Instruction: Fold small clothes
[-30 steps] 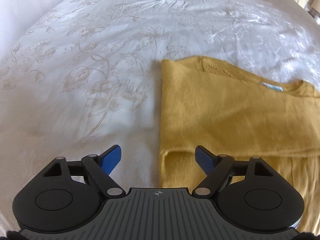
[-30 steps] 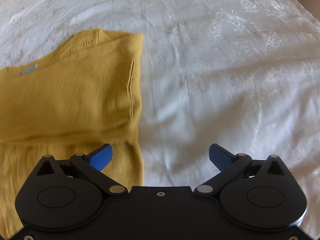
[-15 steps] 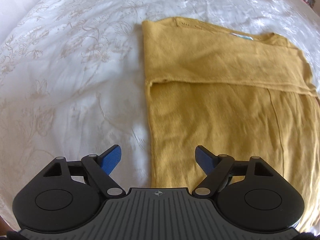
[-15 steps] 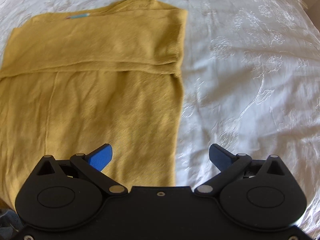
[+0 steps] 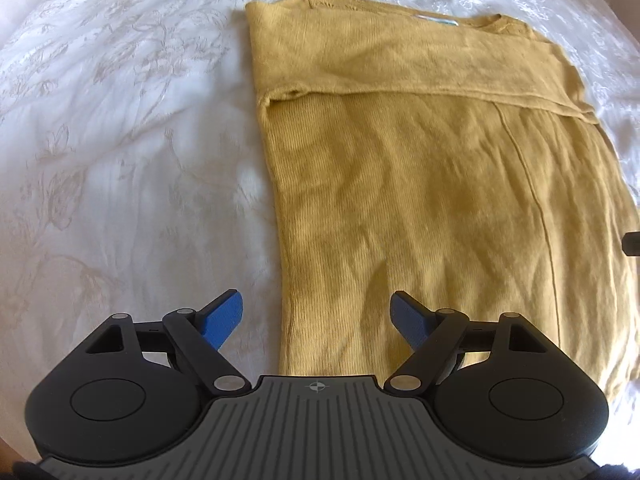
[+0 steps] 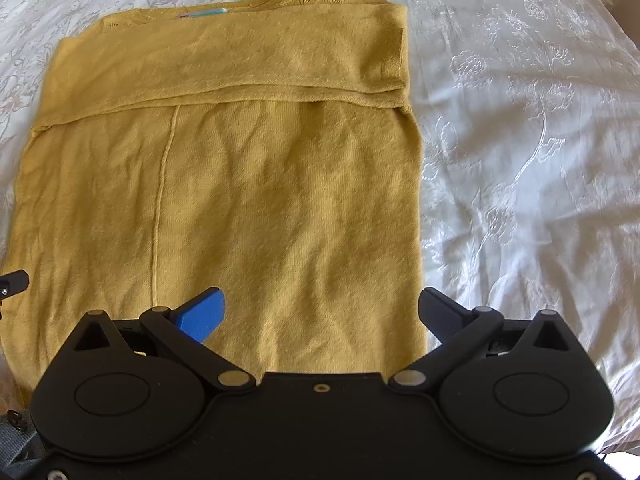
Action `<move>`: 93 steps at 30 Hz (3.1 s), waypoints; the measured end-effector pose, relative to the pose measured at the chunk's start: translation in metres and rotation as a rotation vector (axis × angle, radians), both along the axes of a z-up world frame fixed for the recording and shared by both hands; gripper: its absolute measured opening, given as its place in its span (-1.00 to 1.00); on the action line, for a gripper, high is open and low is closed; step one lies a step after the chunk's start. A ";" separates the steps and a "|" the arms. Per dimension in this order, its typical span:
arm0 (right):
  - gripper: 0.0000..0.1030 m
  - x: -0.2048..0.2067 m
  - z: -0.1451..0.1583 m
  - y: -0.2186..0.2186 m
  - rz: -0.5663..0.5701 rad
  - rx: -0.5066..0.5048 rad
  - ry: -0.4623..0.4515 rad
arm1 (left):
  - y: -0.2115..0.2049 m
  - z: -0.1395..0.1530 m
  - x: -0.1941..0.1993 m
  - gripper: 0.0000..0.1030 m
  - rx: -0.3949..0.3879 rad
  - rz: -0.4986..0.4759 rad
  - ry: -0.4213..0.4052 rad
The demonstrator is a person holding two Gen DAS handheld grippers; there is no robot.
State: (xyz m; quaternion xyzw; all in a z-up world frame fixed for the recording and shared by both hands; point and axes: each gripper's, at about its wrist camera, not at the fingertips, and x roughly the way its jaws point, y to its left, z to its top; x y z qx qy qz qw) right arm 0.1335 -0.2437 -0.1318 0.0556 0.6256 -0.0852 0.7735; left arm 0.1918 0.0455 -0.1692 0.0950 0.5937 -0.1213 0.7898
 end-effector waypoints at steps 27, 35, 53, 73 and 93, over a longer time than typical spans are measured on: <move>0.99 -0.145 -0.032 -0.089 0.099 0.362 -0.211 | 0.016 0.007 -0.158 0.56 -0.061 0.160 -0.152; 0.99 -0.152 -0.053 -0.085 0.099 0.450 -0.214 | 0.014 0.005 -0.173 0.57 -0.069 0.087 -0.162; 1.00 -0.140 -0.075 -0.071 0.129 0.459 -0.161 | 0.034 -0.032 -0.131 0.58 -0.045 0.079 -0.145; 0.13 -0.153 -0.072 -0.086 0.077 0.507 -0.184 | 0.049 -0.046 -0.122 -0.47 -0.199 0.093 -0.065; -0.73 -0.089 0.031 -0.125 -0.125 0.684 -0.546 | 0.057 0.077 -0.047 -0.84 -0.464 0.181 -0.265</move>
